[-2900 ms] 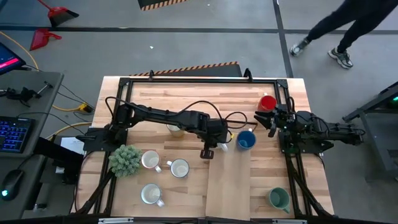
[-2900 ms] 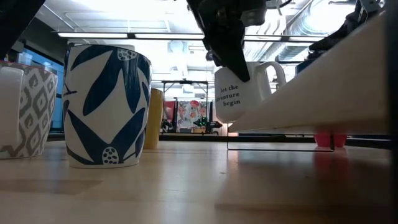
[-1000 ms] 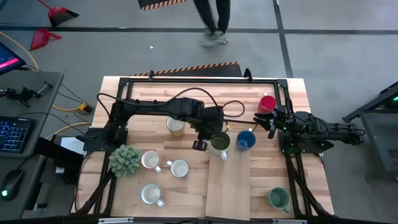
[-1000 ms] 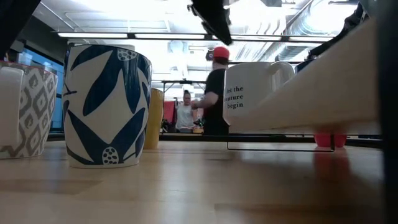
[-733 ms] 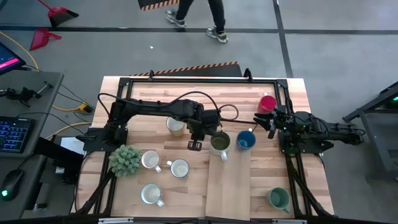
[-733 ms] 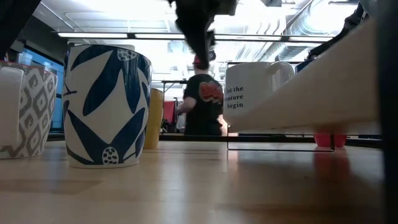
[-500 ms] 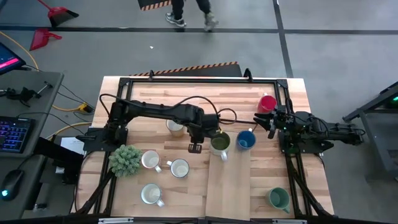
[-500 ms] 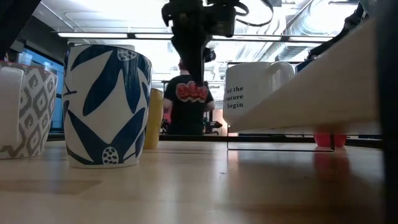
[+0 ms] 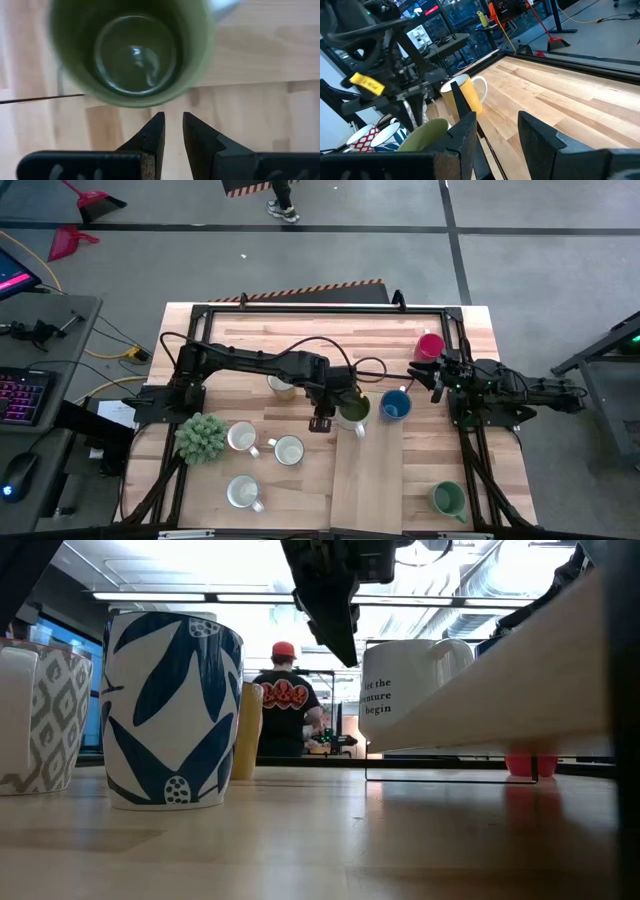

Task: Place coffee mugs
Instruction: Put the white mug on the shelf

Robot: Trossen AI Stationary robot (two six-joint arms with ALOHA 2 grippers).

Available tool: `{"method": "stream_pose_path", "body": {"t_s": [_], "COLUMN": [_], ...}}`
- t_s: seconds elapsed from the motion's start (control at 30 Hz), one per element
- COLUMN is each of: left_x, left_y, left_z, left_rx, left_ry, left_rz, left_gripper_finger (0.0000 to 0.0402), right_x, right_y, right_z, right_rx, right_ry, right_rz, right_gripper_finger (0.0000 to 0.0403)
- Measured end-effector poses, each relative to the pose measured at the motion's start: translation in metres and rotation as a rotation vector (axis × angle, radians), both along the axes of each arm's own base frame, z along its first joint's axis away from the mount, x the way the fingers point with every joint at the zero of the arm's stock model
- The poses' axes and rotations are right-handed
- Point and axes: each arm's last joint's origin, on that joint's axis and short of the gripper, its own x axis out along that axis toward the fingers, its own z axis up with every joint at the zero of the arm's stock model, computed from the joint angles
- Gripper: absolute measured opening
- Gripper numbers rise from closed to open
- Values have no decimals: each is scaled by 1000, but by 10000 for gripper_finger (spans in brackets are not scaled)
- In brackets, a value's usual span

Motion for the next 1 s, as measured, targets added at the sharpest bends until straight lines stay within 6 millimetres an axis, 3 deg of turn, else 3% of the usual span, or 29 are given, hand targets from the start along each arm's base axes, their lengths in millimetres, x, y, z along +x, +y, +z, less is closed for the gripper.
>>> {"method": "stream_pose_path", "body": {"t_s": [0.4, 1.0], "left_x": [9, 10], "left_y": [-11, -11], "left_z": [5, -5], "left_rx": [-46, -40], "left_ry": [-106, -63], "left_rz": [-30, -37], "left_gripper_finger": [58, 58], "right_x": [0, 0], "right_y": [0, 1], "right_z": [0, 0], "right_rx": [0, -5], "right_ry": [0, 4], "right_rz": [1, 22], "right_gripper_finger": [126, 126]}}
